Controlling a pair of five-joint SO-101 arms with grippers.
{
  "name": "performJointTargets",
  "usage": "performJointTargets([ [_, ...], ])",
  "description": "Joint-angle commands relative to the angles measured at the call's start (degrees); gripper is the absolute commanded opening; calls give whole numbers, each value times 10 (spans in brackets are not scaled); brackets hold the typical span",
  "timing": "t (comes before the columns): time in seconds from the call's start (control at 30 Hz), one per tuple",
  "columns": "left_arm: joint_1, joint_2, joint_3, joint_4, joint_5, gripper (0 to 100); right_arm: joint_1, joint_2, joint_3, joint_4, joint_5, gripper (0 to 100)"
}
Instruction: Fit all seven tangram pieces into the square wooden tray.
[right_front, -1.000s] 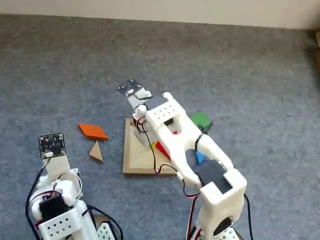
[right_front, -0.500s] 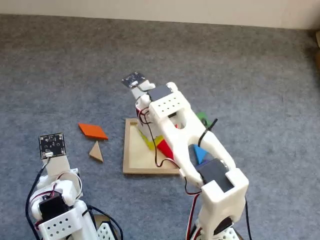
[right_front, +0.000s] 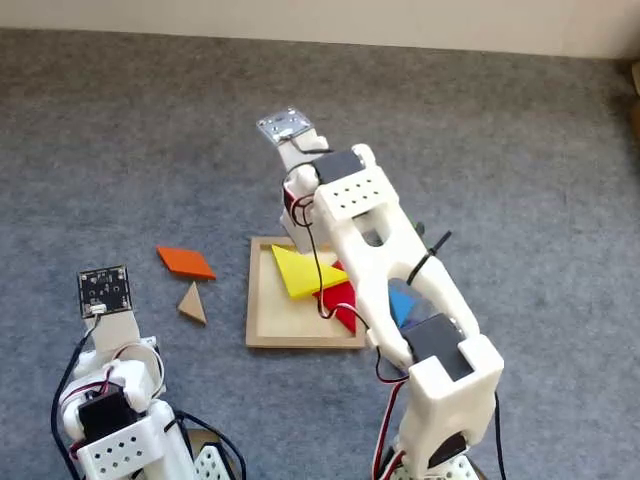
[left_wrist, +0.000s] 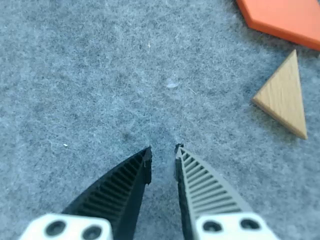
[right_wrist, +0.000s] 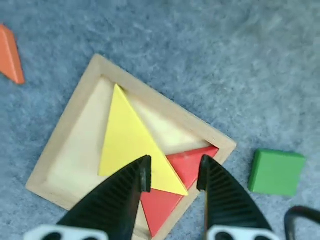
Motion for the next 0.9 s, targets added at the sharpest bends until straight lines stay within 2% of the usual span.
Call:
performJointTargets([
  [0.0,-7,-18,11,4,3,91,5,-44,-35,15,-15,70],
  [0.07,-7,-18,11,4,3,91,5,-44,-35,29,-15,0],
  [0.33,-8,-18,11,4,3,91,5,-44,-2,78,-17,4],
  [0.6,-8,-18,11,4,3,91,7,-41,111,-14,-17,4],
  [0.87,-8,-18,11,4,3,91,15,-37,155,-91,-13,4],
])
